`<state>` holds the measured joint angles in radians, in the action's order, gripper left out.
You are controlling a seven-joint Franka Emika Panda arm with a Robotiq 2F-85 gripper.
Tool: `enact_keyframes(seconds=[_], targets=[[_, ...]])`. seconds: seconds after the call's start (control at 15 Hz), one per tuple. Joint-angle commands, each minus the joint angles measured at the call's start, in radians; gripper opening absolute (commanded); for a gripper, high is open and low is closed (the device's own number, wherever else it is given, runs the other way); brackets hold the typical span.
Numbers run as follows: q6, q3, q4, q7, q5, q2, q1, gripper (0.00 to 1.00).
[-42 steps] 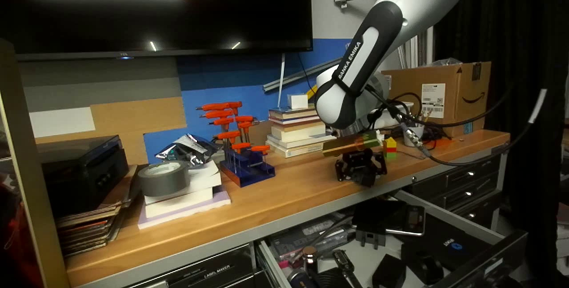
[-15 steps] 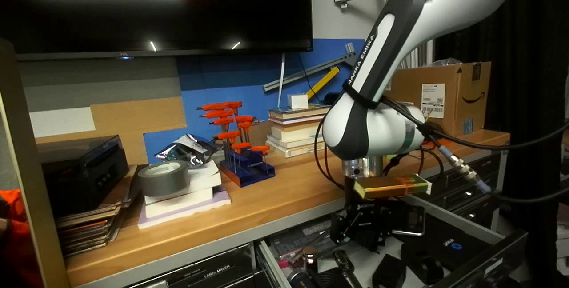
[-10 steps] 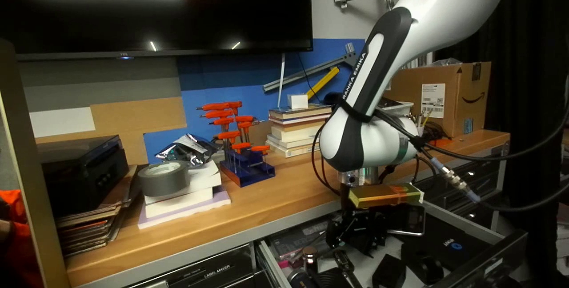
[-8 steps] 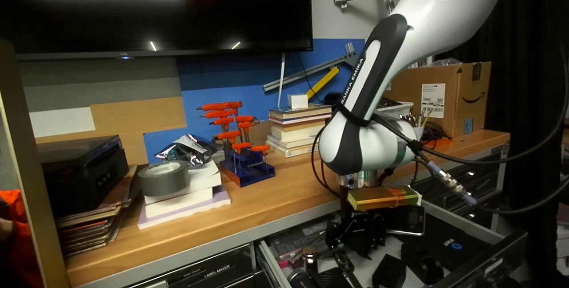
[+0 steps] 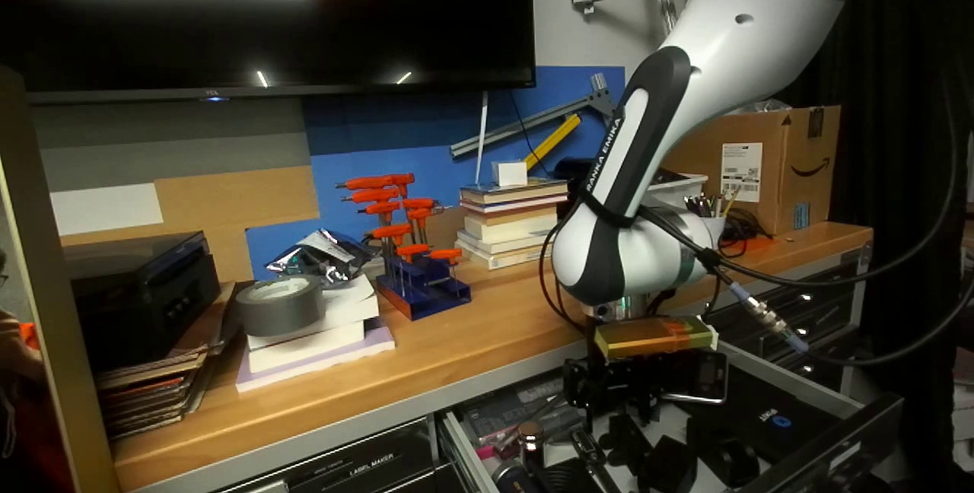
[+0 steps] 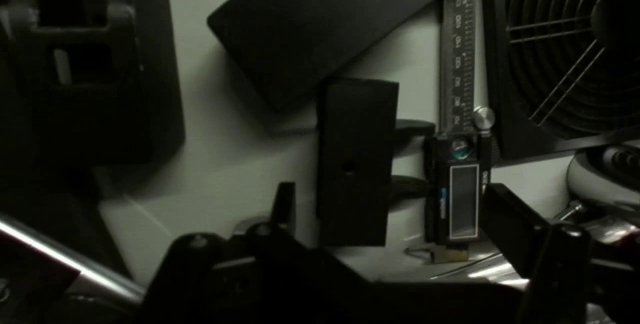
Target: Pick up the black objects from the counter and put them in the open drawer and close it
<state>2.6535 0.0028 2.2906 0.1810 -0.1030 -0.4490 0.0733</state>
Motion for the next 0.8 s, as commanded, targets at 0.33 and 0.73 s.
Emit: enact_keyframes(seconds=[0.33,0.73], targets=[[-0.004,-0.217,0.005,0.319,0.231,0.115,0.118,1.0],[-0.012,-0.359,0.081,0.633,0.413,0.234,0.118,1.0]])
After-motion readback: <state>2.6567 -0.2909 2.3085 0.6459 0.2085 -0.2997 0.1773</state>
